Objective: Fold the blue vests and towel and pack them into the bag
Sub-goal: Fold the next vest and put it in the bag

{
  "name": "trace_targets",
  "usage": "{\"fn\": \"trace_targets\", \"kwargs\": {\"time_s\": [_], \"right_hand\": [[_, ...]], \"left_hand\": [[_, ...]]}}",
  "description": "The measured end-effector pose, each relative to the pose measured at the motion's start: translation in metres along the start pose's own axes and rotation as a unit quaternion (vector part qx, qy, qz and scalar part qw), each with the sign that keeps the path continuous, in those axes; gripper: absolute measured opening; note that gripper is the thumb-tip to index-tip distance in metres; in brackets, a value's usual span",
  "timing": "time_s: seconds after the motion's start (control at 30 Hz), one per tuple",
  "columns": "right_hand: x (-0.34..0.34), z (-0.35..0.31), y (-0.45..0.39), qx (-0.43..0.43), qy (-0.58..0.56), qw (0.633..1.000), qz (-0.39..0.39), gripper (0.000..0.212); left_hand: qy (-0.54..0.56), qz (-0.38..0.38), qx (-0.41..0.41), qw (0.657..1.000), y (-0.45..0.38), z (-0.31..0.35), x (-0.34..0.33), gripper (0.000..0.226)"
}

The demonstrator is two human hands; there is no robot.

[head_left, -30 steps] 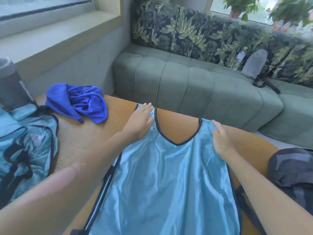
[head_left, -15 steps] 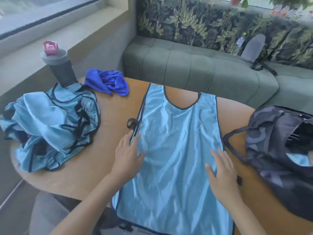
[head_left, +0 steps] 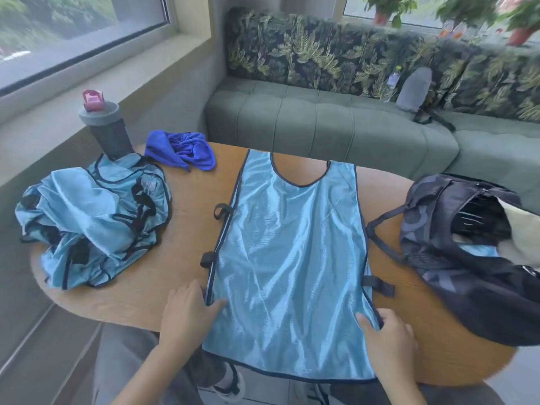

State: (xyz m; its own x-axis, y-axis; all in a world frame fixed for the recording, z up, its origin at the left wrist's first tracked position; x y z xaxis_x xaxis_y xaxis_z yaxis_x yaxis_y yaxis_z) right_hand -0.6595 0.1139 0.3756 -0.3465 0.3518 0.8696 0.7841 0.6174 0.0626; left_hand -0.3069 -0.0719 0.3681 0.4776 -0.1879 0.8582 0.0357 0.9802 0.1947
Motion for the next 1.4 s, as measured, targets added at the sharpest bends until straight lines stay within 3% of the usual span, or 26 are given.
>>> {"fn": "trace_targets", "kwargs": {"time_s": [0.1,0.27,0.43,0.63,0.9,1.03,1.27,1.33,1.4], "right_hand": [[0.000,-0.001,0.007,0.011,-0.020,1.000,-0.017,0.019],[0.016,-0.008,0.009,-0.018,-0.195,0.980,-0.035,0.012],[0.023,-0.007,0.018,-0.093,-0.329,0.937,-0.075,0.031],[0.022,0.004,0.034,-0.096,-0.359,0.916,-0.150,0.014],[0.031,0.010,0.052,-0.047,-0.342,0.908,-0.239,0.014],[0.033,0.024,0.051,-0.041,-0.312,0.928,-0.200,0.011],[0.029,0.062,0.050,-0.169,-0.376,0.908,-0.079,0.031],[0.028,0.066,0.053,-0.182,-0.400,0.895,-0.075,0.033],[0.029,0.066,0.056,-0.176,-0.422,0.885,-0.091,0.033]], "left_hand": [[0.033,0.009,-0.006,0.999,0.007,0.004,0.001,0.039],[0.042,0.039,-0.001,0.998,0.004,0.001,0.010,0.037],[0.139,0.019,0.021,0.990,0.005,-0.005,0.018,0.041],[0.138,-0.049,0.031,0.989,0.022,-0.021,0.010,0.037],[0.230,-0.140,-0.017,0.963,0.037,-0.026,0.008,0.030],[0.284,-0.139,-0.016,0.949,0.043,-0.027,0.015,0.024],[0.288,-0.011,0.089,0.953,0.057,-0.045,0.019,0.038],[0.291,-0.016,0.068,0.954,0.061,-0.046,0.016,0.037],[0.328,-0.069,0.062,0.940,0.067,-0.044,0.017,0.035]]}}
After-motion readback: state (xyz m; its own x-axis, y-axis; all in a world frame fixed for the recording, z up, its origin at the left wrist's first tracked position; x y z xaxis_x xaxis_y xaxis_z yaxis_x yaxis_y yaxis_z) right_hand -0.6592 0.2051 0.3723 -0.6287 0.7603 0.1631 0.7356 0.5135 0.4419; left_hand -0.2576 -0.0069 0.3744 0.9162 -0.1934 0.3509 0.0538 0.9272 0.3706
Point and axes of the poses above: each hand's wrist, its own y-axis away from the middle knuckle, its own x-axis out of the back of the hand, z = x × y, the point moved 5 cm from there along -y, towards the middle knuckle, and after that the axes turned 4 degrees about x, right-handed, at the moved point
